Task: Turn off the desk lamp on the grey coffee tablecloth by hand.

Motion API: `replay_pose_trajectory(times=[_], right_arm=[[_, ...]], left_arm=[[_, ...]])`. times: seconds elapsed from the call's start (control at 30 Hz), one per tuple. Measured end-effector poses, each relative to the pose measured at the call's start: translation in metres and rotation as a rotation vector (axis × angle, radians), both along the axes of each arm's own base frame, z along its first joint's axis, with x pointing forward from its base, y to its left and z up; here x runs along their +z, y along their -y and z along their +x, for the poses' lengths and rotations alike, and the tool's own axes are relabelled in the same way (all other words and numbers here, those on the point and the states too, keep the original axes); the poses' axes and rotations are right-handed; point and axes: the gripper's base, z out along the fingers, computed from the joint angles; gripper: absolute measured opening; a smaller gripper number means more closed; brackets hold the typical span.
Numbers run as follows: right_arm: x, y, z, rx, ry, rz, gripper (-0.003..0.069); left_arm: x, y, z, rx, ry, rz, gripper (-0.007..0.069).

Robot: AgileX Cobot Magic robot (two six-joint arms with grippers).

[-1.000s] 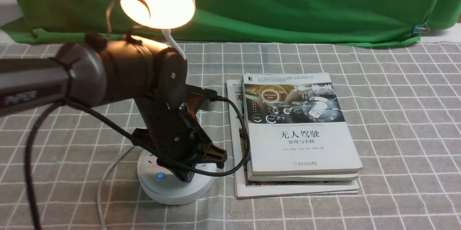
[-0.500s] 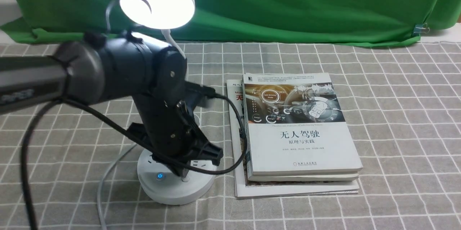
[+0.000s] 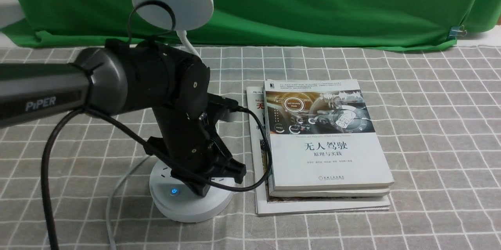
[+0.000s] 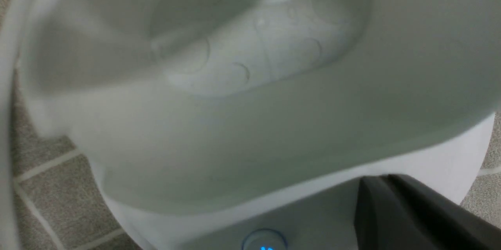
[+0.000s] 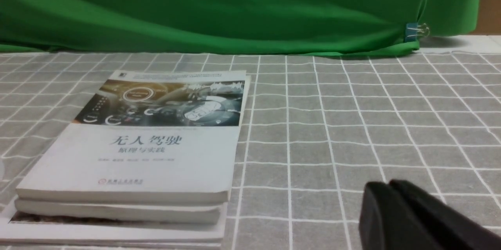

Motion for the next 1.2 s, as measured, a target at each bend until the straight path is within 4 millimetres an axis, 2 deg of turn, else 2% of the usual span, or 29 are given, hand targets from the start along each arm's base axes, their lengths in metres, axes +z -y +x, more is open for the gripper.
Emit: replay_pose_trajectory(times=[0.33, 0.57, 0.77, 0.9, 0.97, 1.0, 1.07, 1.13, 1.2], right_arm=[[0.000, 0.000, 0.000, 0.000, 0.000, 0.000, 0.0036], [0.000, 0.000, 0.000, 0.000, 0.000, 0.000, 0.0036], [0.000, 0.000, 0.000, 0.000, 0.000, 0.000, 0.0036], [0.000, 0.000, 0.000, 0.000, 0.000, 0.000, 0.0036], [0.000, 0.000, 0.000, 0.000, 0.000, 0.000, 0.0036], [0.000, 0.000, 0.000, 0.000, 0.000, 0.000, 0.0036], [0.000, 0.000, 0.000, 0.000, 0.000, 0.000, 0.0036], [0.000, 0.000, 0.000, 0.000, 0.000, -0.001, 0.0036], [0.000, 0.000, 0.000, 0.000, 0.000, -0.001, 0.0036]], left_arm=[[0.024, -0.003, -0.007, 0.002, 0.058, -0.035, 0.0004], [0.002, 0.002, -0.004, -0.001, 0.002, -0.007, 0.0004], [0.000, 0.002, -0.003, -0.006, -0.009, 0.006, 0.0004], [0.010, 0.001, -0.007, -0.008, 0.005, 0.000, 0.0004], [0.029, -0.001, -0.016, -0.013, 0.045, -0.027, 0.0005], [0.031, -0.001, -0.017, -0.014, 0.050, -0.030, 0.0005], [0.061, -0.005, -0.038, -0.009, 0.117, -0.110, 0.0005], [0.076, -0.015, -0.057, 0.001, 0.166, -0.162, 0.0005], [0.082, -0.027, -0.076, 0.008, 0.225, -0.197, 0.0005]])
